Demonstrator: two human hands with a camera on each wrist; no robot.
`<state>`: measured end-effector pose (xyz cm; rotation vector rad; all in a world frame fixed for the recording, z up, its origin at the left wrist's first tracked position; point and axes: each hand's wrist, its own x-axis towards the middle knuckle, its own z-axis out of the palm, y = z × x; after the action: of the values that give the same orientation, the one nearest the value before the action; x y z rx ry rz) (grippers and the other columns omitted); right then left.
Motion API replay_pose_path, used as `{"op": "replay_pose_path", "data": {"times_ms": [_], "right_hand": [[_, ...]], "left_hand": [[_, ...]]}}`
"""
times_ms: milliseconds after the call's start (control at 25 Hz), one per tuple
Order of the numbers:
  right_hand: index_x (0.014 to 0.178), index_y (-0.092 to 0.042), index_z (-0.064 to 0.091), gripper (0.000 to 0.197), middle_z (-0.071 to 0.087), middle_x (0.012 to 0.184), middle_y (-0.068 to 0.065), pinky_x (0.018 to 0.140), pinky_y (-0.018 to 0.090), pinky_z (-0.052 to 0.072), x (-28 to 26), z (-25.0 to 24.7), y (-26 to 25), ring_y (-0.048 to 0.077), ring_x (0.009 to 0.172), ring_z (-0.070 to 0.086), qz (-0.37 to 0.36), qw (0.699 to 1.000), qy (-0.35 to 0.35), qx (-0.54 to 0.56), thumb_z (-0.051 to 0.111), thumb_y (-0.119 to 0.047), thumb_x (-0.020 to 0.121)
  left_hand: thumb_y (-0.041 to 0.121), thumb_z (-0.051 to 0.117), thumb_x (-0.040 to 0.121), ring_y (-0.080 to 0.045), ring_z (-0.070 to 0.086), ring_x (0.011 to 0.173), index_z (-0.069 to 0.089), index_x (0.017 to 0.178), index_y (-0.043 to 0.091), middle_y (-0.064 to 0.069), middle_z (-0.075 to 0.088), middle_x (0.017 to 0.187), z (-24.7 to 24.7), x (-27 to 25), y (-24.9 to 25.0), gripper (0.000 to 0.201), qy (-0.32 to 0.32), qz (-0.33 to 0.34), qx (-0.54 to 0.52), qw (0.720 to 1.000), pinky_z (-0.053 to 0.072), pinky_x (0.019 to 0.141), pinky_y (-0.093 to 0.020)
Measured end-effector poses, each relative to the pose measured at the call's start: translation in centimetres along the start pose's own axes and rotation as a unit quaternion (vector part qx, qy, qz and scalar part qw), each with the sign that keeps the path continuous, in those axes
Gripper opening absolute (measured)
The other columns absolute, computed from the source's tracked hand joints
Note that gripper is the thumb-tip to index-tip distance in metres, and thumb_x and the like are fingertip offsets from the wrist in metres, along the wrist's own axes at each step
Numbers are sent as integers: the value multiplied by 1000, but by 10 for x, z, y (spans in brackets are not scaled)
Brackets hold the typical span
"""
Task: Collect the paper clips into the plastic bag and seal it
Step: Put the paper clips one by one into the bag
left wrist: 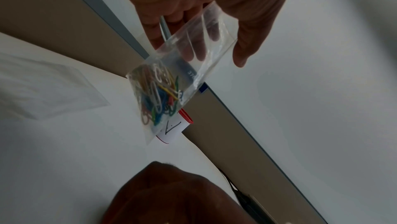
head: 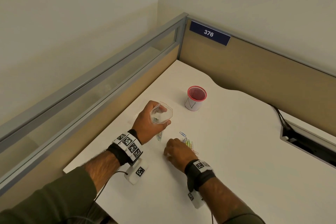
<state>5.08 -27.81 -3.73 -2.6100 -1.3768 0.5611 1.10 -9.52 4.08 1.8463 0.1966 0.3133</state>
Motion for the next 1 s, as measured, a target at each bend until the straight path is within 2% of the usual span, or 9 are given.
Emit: {"op": "replay_pose_path", "data": {"times_ms": [120,280,320,400,480,520,560,760,1000], "right_hand": [[93,-14,66,15,59,101,7,80,37,47,-6,-6,16,28,98,52,26,999,9,-23,51,-11,89],[101,-19,67,16,57,110,1,84,32,48,-20,-24,44,22,107,51,145,985,71,57,57,-18,88],[107,-21,65,21,55,114,0,87,32,48,-23,-27,49,21,111,50,178,978,76,80,62,-23,87],[124,-27,57,51,50,123,1,94,37,47,-26,-31,54,23,118,45,216,971,32,100,74,-39,77],[132,-32,48,78,44,128,1,96,42,47,-24,-29,52,24,122,40,213,973,-31,84,80,-50,64],[133,-33,47,81,42,129,0,95,43,48,-21,-27,48,23,122,38,205,975,-50,70,81,-51,62],[132,-33,48,76,42,128,0,93,42,49,-18,-24,45,23,121,38,199,977,-53,58,80,-47,64],[111,-16,63,20,52,112,7,82,35,51,-6,-18,38,27,105,51,179,984,8,2,58,-17,91],[99,-12,63,19,59,103,11,78,34,50,-6,-25,48,30,94,59,190,982,15,0,51,-5,87]], "left_hand": [[23,82,74,-13,61,112,54,108,19,5,65,109,-4,2,1,44,12,0,0,1000,47,105,-41],[21,82,76,-13,60,112,55,108,18,4,64,109,-5,1,1,42,13,1,-3,1000,48,103,-39],[23,81,75,-13,60,112,55,108,18,4,64,109,-4,0,0,43,11,2,-4,1000,48,103,-39],[29,80,73,-14,60,111,55,109,18,5,64,108,-2,-1,-2,45,6,3,-2,1000,48,102,-40],[31,79,73,-14,60,111,54,110,18,6,63,108,0,-2,-1,46,1,3,0,1000,49,101,-40],[31,79,73,-14,60,111,54,110,17,6,63,108,0,-2,-1,46,0,4,0,1000,49,101,-40],[31,79,74,-13,60,111,54,110,17,6,63,108,0,-1,-1,46,-1,4,-1,1000,49,102,-40],[30,79,73,-12,60,111,54,110,17,6,63,108,0,1,-1,47,4,4,4,1000,48,101,-34],[21,81,77,-15,59,113,54,111,15,4,63,109,2,4,-4,44,3,-5,5,1000,47,96,-28]]}}
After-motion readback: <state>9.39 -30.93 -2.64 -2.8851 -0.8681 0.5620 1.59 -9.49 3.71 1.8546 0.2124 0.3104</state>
